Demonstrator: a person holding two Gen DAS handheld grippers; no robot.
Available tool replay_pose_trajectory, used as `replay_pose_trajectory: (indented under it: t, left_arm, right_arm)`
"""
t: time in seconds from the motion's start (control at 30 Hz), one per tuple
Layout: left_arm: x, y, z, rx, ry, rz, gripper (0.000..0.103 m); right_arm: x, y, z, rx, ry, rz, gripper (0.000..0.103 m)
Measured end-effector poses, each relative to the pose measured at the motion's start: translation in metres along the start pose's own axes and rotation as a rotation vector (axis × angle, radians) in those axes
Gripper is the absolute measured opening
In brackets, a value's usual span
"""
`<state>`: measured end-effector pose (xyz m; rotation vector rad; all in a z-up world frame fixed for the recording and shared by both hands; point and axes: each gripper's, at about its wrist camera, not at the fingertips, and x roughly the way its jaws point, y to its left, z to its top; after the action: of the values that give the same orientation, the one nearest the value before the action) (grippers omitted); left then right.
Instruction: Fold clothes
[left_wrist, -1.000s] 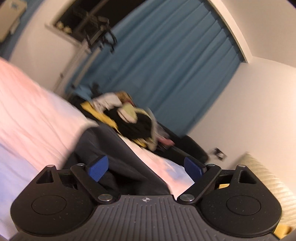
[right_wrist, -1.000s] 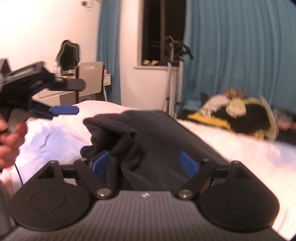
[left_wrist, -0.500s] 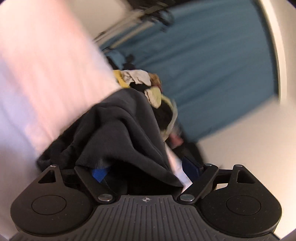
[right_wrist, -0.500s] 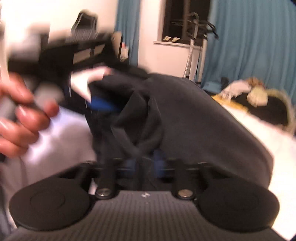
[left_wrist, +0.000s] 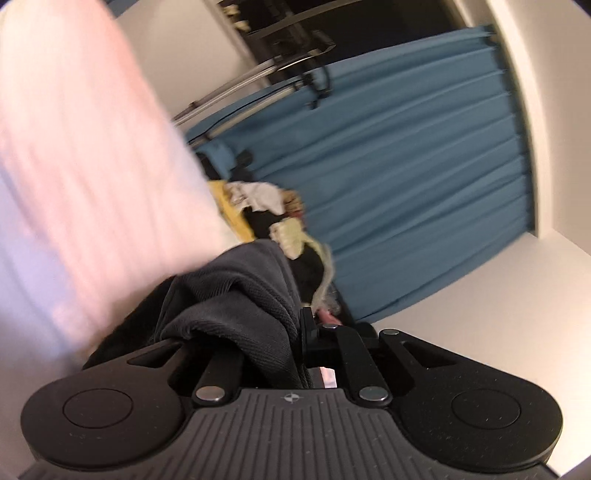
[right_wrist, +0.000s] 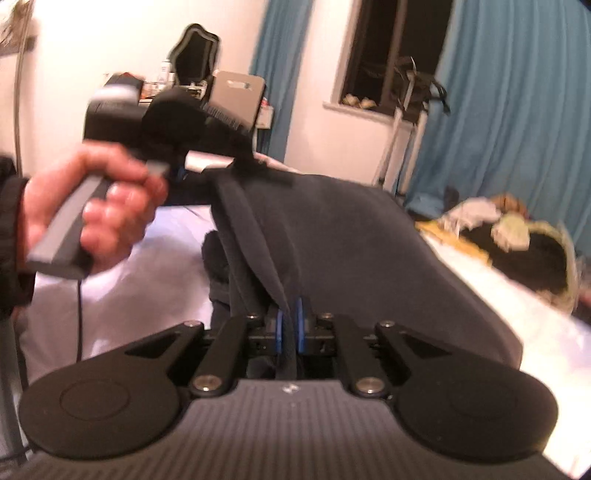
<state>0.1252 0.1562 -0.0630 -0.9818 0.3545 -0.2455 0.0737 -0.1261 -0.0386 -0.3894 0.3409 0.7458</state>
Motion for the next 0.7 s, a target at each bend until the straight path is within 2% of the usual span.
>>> replay_pose_trajectory:
  t: [0.07, 0.13, 0.2, 0.3, 0.37, 0.43, 0.5, 0.57, 0.67, 0.7]
  left_arm:
    - [0.006, 0.006, 0.0, 0.046, -0.001, 0.067, 0.01]
    - [0.017, 0.023, -0.001, 0.041, 0.022, 0.146, 0.01]
    - [0.017, 0.026, -0.002, 0.045, 0.024, 0.154, 0.012]
    - [0.018, 0.032, -0.003, 0.051, 0.028, 0.166, 0.013]
    - [0.018, 0.036, -0.003, 0.055, 0.03, 0.174, 0.013]
    - [0.018, 0.04, -0.004, 0.059, 0.033, 0.182, 0.013]
    - [0.023, 0.039, -0.006, 0.09, 0.055, 0.221, 0.016]
    - [0.025, 0.043, -0.007, 0.07, 0.074, 0.253, 0.016]
    - [0.014, 0.043, -0.008, 0.036, 0.071, 0.227, 0.016]
    - [0.009, 0.041, -0.009, 0.022, 0.071, 0.22, 0.019]
  right_arm:
    - [0.001, 0.007, -0.001, -0.02, -0.009, 0.066, 0.005]
    - [0.018, 0.02, -0.007, -0.071, 0.06, 0.052, 0.005]
    - [0.032, 0.032, -0.015, -0.156, 0.107, 0.029, 0.005]
    - [0.034, 0.03, -0.014, -0.148, 0.11, 0.043, 0.005]
    - [0.024, 0.025, -0.011, -0.099, 0.084, 0.052, 0.006]
    - [0.012, 0.022, -0.011, -0.077, 0.024, 0.02, 0.01]
    - [0.007, 0.017, -0.012, -0.07, -0.014, -0.039, 0.012]
    - [0.016, 0.013, -0.016, -0.068, 0.011, -0.044, 0.014]
    - [0.036, 0.018, -0.028, -0.095, 0.116, -0.004, 0.021]
    - [0.038, 0.021, -0.031, -0.111, 0.124, -0.004, 0.023]
